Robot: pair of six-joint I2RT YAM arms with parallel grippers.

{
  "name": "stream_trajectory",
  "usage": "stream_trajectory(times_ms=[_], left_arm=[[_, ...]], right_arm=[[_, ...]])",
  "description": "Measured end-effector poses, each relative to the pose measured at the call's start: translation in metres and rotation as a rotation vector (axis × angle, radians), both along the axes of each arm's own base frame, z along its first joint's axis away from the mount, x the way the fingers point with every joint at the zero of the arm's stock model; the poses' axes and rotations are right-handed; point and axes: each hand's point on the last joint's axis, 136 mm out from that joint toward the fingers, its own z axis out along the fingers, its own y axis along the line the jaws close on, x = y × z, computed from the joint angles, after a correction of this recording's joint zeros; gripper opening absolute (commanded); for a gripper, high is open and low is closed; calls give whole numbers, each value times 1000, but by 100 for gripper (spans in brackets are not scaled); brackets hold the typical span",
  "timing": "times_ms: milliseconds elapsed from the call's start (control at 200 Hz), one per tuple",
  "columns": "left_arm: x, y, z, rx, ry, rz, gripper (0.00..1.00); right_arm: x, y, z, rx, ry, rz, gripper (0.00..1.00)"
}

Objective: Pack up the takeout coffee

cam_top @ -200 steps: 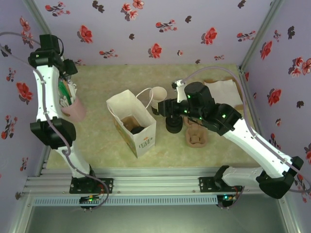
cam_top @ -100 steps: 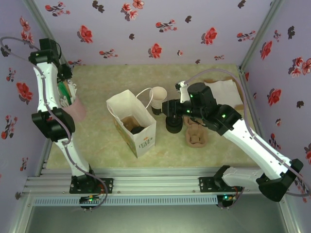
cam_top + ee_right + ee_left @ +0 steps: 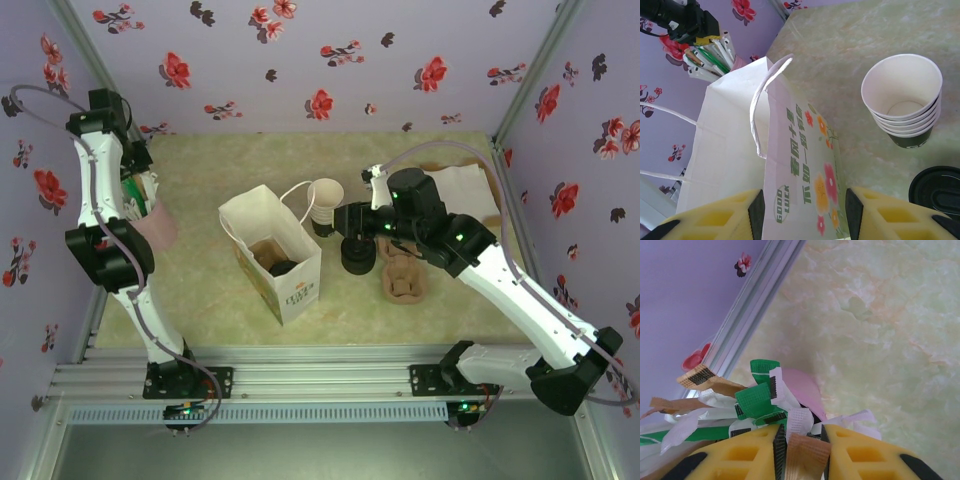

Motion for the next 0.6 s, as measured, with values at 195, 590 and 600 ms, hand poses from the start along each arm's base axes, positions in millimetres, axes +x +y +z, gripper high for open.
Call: stream_trajectory(times_ms=[195, 590, 600], left_arm=[[-6, -1, 9, 6, -16, 4, 16], [-28, -6, 43, 21, -84, 4, 6], [-28, -6, 43, 21, -83, 4, 6]], right_arm=[[0, 0, -1, 1, 3, 1, 48], [-1, 2, -1, 8, 11, 12, 44], [-1, 3, -2, 8, 13, 12, 44]])
